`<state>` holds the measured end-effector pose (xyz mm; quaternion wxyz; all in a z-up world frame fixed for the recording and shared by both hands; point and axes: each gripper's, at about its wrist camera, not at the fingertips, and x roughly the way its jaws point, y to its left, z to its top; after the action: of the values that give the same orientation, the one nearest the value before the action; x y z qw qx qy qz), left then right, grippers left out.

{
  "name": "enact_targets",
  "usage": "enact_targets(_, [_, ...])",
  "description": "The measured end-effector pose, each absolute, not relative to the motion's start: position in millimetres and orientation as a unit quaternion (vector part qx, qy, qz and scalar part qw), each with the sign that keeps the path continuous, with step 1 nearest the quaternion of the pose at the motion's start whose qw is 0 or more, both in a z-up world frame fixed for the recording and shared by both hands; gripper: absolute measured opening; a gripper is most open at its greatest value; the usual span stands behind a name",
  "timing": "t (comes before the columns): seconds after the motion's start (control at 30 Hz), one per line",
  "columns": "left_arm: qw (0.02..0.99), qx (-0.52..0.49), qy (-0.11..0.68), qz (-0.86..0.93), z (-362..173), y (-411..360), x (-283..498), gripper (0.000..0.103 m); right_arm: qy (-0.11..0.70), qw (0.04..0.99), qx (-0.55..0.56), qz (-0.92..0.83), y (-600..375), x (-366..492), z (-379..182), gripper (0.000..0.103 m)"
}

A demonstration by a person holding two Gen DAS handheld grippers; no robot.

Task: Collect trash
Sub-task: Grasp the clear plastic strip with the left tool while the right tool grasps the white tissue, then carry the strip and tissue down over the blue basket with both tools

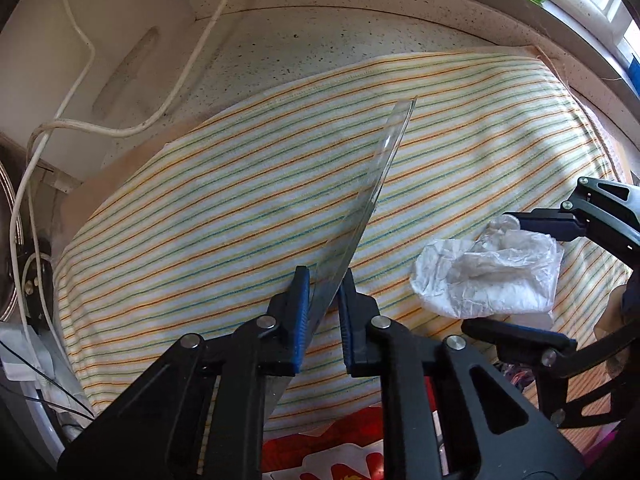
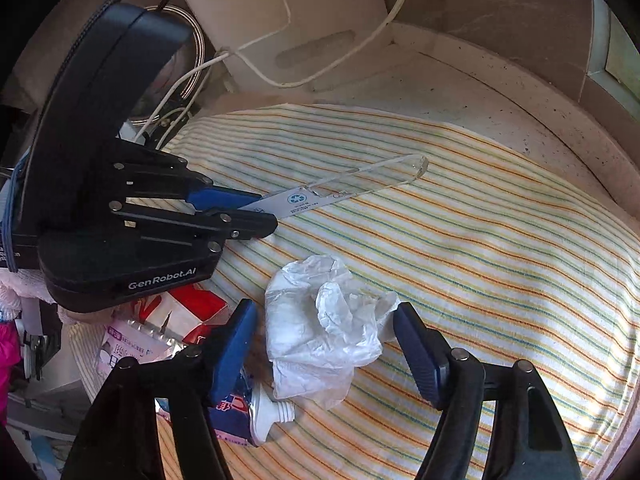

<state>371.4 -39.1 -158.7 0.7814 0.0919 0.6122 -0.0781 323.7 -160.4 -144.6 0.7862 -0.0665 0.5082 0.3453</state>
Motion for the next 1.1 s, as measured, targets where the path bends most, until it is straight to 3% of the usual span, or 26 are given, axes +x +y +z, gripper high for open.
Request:
enact_targets(0.03, [0.783, 0.088, 0.611, -0.077, -157.4, -35.8, 370.8, 0.012, 0.505, 0.788, -0.073, 0.344, -159.2, 323.5, -145.2, 0.067])
enact_targets(0.1, [0.786, 0.081, 0.608, -0.073, -156.3, -30.2, 370.9, 0.011, 0.501, 0.791, -0.087, 0.341, -156.5, 322.8, -146.1, 0.050])
enact_targets(0.27, [0.798, 0.061, 0.596, -0.059, -144.1, -22.9, 362.6, 0.009, 0.495, 0.795, -0.090, 0.339, -160.0, 324.2, -146.2, 0.021])
enact_targets(0.37, [0.806, 0.059, 0.587, -0.049, -133.7, -15.0, 359.3, 0.008, 0.494, 0.799, -0.067, 0.338, -168.5, 326.2, -141.8, 0.011])
enact_targets(1.1, [0.854, 0.046, 0.517, -0.018, -44.2, 9.5, 306.1, 0.007, 0.436, 0.838, 0.006, 0.328, -217.0, 293.9, -75.7, 0.009])
